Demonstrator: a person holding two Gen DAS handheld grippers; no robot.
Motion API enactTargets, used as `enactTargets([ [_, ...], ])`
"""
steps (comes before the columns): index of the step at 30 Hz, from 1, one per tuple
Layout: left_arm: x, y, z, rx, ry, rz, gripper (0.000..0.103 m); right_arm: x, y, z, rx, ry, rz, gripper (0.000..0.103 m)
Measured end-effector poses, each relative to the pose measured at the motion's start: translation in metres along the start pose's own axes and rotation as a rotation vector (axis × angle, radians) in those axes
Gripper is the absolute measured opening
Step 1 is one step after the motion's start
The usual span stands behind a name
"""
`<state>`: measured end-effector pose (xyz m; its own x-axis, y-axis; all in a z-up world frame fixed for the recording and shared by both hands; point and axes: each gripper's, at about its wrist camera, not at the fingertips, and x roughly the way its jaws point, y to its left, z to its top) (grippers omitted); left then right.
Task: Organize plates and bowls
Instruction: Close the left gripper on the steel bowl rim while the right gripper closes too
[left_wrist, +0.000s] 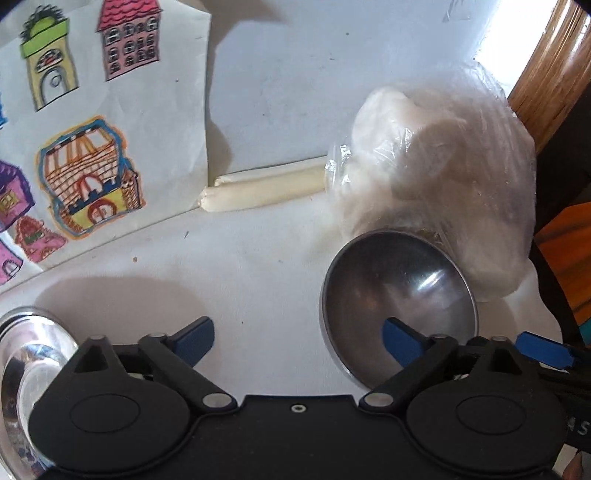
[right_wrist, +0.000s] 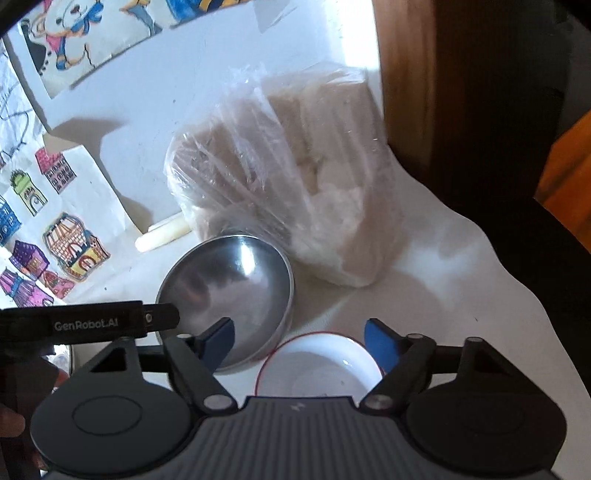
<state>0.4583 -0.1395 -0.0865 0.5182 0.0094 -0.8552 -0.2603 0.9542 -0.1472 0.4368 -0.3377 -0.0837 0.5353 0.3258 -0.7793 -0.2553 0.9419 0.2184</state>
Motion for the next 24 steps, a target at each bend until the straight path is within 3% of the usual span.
enactTargets([
  [2, 0.005, -0.002, 0.002, -0.006, 0.010, -0.003, 0.084, 0.007, -0.001, 0.004, -0.005, 0.015, 0.008, 0.066],
  [9, 0.014, -0.004, 0.004, -0.024, 0.035, -0.018, 0.063, 0.028, 0.001, 0.014, -0.042, 0.057, 0.044, 0.047],
  [17, 0.023, 0.009, -0.002, -0.091, 0.080, -0.126, 0.015, 0.041, 0.006, 0.013, -0.022, 0.087, 0.074, 0.021],
  [19, 0.023, 0.013, -0.002, -0.094, 0.076, -0.130, 0.014, 0.042, 0.006, 0.012, -0.009, 0.092, 0.076, 0.016],
  [24, 0.012, 0.024, -0.010, -0.093, 0.062, -0.140, 0.013, 0.036, 0.017, 0.005, -0.012, 0.096, 0.086, 0.016],
])
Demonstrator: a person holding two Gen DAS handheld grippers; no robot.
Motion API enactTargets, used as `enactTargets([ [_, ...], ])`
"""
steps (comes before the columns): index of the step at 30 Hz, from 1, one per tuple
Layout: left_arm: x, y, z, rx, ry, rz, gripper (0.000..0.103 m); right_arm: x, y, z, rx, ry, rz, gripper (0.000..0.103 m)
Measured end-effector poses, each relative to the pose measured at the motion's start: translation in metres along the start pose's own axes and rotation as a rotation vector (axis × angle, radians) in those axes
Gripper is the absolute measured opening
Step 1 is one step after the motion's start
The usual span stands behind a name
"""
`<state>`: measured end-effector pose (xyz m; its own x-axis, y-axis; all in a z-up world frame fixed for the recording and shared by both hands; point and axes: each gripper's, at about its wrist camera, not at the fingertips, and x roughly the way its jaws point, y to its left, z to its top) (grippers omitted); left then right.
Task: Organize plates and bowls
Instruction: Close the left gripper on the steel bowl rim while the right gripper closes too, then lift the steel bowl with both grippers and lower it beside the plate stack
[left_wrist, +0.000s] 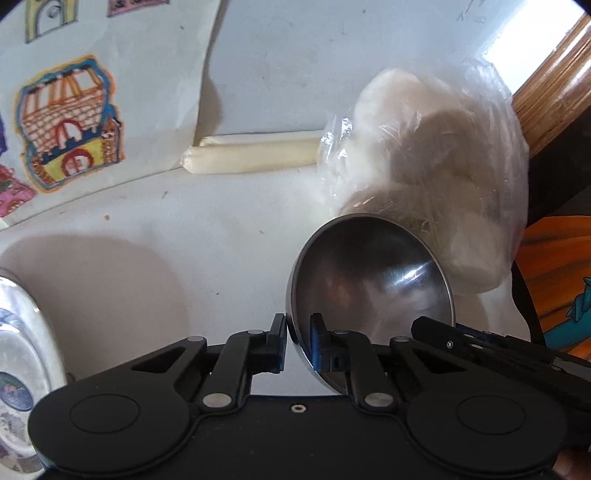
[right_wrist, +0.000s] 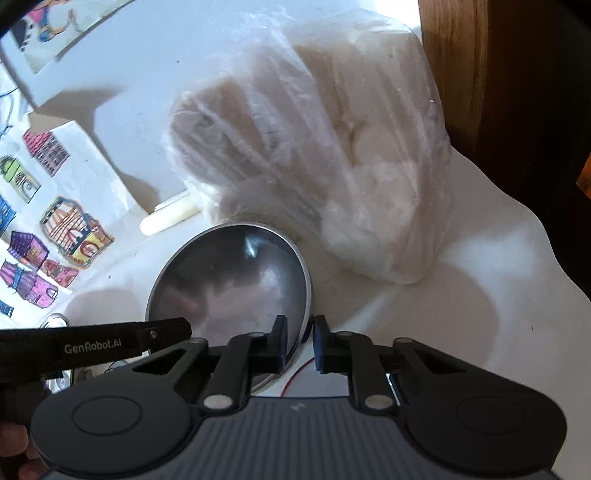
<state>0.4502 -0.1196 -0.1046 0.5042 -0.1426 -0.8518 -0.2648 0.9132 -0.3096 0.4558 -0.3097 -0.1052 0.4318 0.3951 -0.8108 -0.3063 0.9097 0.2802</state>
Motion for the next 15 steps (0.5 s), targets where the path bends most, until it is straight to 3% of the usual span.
enactTargets([
  [10, -0.070, 0.021, -0.029, 0.025, -0.045, 0.041, 0.013, -0.041, 0.056, -0.024, -0.041, -0.019, 0.053, 0.015],
  [15, -0.114, 0.040, -0.063, 0.039, -0.030, 0.029, 0.013, -0.070, 0.080, -0.058, -0.054, 0.010, 0.078, 0.015],
])
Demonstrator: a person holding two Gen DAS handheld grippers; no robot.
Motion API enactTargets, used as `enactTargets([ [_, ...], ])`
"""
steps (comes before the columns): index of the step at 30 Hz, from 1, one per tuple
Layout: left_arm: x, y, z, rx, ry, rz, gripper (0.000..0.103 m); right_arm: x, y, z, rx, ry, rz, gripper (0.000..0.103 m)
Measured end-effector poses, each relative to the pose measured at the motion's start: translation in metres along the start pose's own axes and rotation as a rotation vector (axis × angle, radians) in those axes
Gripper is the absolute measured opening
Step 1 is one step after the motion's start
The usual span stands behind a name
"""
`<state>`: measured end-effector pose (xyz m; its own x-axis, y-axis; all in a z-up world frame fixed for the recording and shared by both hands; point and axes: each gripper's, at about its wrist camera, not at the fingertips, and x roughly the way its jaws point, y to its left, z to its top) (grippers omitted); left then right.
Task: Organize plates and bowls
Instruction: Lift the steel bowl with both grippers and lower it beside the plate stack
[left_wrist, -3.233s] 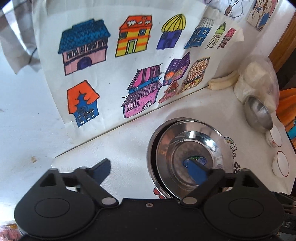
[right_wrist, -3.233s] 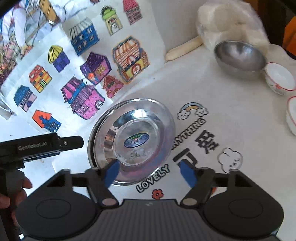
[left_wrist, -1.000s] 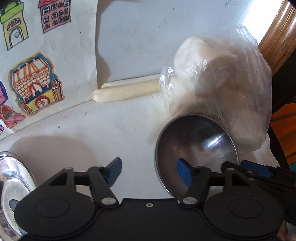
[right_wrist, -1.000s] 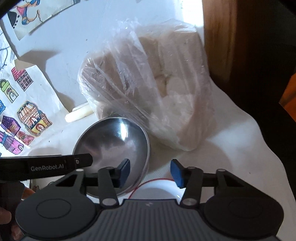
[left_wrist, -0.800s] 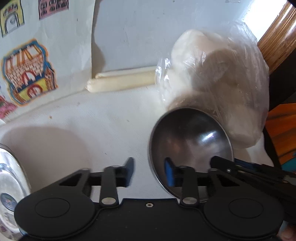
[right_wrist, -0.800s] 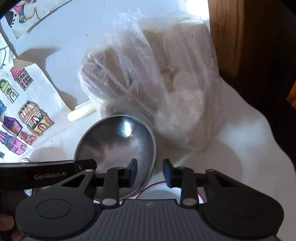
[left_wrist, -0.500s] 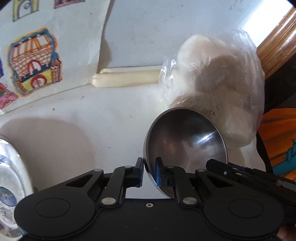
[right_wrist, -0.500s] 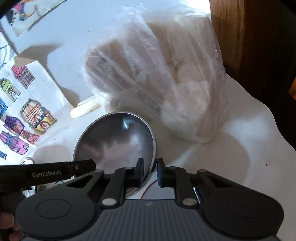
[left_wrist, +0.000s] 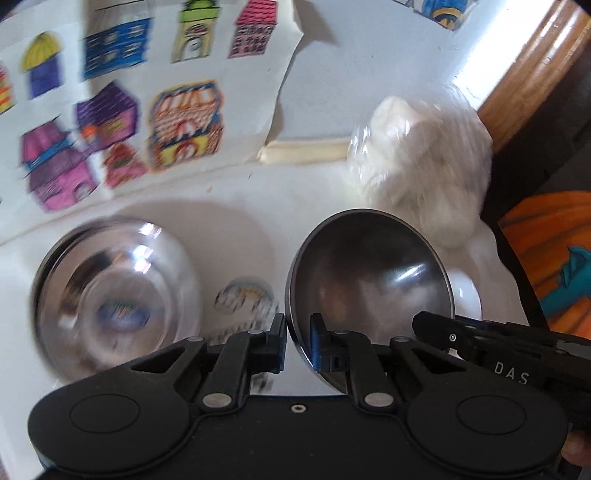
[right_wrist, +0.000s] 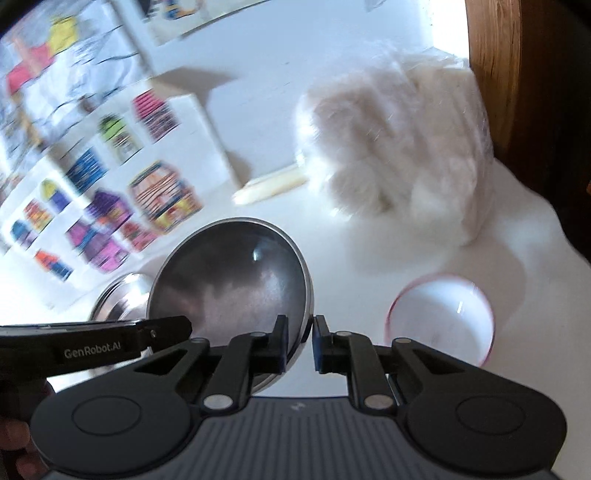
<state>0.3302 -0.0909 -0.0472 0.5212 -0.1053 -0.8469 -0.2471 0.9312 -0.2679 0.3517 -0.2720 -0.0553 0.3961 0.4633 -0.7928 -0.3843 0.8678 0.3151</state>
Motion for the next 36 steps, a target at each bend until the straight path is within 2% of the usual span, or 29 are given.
enactTargets([
  [8, -0.049, 0.027, -0.070, 0.053, 0.076, -0.021, 0.012, -0.045, 0.041, -0.059, -0.038, 0.114, 0.009, 0.018],
  [14, -0.056, 0.046, -0.107, 0.085, 0.155, -0.037, 0.013, -0.064, 0.056, -0.082, -0.006, 0.183, 0.029, 0.018],
  [24, -0.044, 0.057, -0.122, 0.141, 0.186, 0.027, 0.012, -0.044, 0.074, -0.102, -0.026, 0.250, 0.003, 0.017],
  [30, -0.035, 0.067, -0.129, 0.109, 0.177, 0.060, 0.012, -0.024, 0.083, -0.105, -0.061, 0.270, 0.000, 0.017],
  [36, -0.022, 0.061, -0.122, 0.096, 0.168, 0.101, 0.013, -0.012, 0.086, -0.100, -0.083, 0.265, -0.045, 0.017],
])
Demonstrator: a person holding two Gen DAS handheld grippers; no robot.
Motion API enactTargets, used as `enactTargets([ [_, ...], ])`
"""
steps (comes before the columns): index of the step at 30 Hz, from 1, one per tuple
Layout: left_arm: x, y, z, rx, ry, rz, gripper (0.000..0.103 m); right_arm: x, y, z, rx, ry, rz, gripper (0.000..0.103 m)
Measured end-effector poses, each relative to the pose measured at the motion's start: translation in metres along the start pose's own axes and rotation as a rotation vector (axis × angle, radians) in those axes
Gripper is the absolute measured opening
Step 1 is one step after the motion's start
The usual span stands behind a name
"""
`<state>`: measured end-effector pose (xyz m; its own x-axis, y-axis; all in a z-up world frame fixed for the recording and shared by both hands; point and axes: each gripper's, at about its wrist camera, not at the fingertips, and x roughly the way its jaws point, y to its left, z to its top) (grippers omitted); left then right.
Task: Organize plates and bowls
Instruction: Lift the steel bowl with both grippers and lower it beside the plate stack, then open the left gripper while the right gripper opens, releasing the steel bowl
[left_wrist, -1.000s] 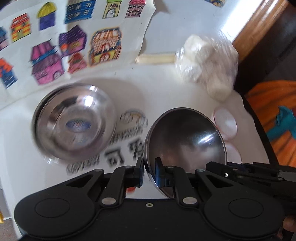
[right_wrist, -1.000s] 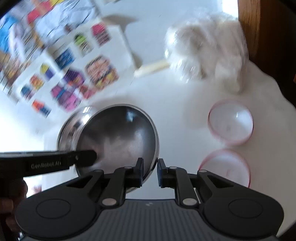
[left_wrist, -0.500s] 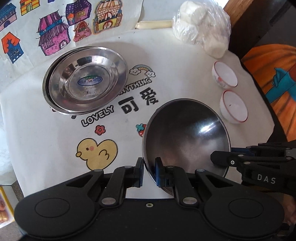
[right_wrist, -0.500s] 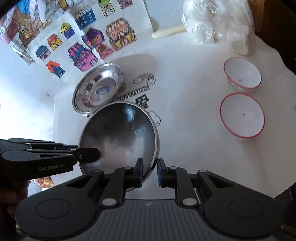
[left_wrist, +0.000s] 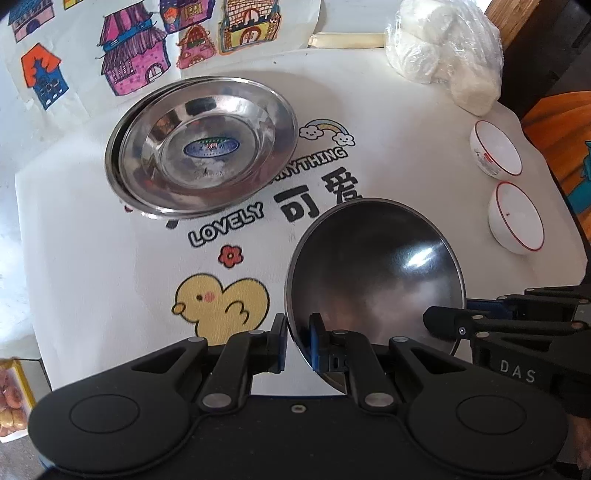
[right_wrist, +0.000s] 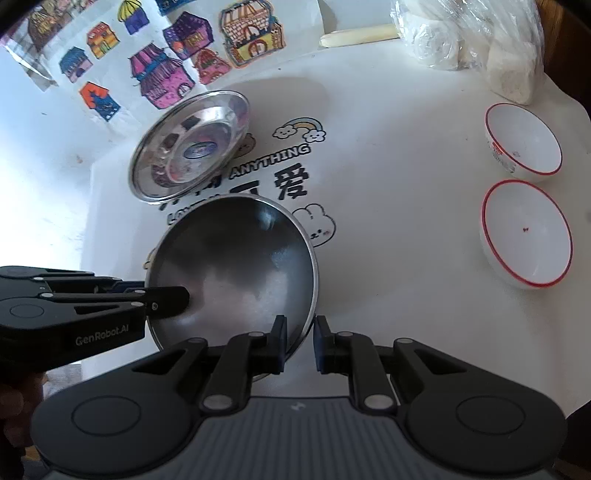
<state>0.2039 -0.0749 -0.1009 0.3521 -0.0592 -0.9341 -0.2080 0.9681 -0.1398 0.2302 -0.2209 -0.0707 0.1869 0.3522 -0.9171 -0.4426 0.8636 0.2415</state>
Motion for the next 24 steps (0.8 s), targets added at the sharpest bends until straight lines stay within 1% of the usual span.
enactTargets([
  [5, 0.009, 0.000, 0.003, -0.023, 0.011, 0.005, 0.013, 0.006, -0.005, 0.005, 0.015, 0.001, -0.009, 0.017],
  [9, 0.010, 0.000, 0.004, -0.025, 0.000, 0.016, 0.014, 0.009, -0.003, 0.007, 0.008, -0.005, -0.017, 0.017],
  [13, 0.010, 0.002, 0.003, -0.030, -0.002, 0.004, 0.014, 0.009, -0.003, 0.007, 0.016, -0.014, -0.016, 0.018],
  [15, 0.009, 0.003, 0.002, -0.033, 0.002, -0.002, 0.015, 0.008, -0.003, 0.006, 0.022, -0.023, -0.020, 0.023],
  [16, 0.008, 0.004, 0.002, -0.033, 0.002, -0.003, 0.018, 0.007, -0.003, 0.006, 0.025, -0.028, -0.024, 0.027],
  [18, 0.006, 0.007, 0.001, -0.034, -0.001, -0.003, 0.023, 0.006, -0.004, 0.006, 0.035, -0.039, -0.028, 0.030],
  [20, 0.001, 0.012, 0.000, -0.040, -0.014, -0.004, 0.030, 0.004, -0.004, 0.006, 0.049, -0.048, -0.040, 0.039],
  [22, -0.005, 0.018, -0.001, -0.050, -0.016, -0.013, 0.033, -0.001, -0.003, 0.004, 0.057, -0.064, -0.047, 0.045],
  [24, -0.011, 0.025, -0.002, -0.060, -0.015, -0.032, 0.034, -0.007, -0.001, 0.003, 0.065, -0.077, -0.053, 0.047],
])
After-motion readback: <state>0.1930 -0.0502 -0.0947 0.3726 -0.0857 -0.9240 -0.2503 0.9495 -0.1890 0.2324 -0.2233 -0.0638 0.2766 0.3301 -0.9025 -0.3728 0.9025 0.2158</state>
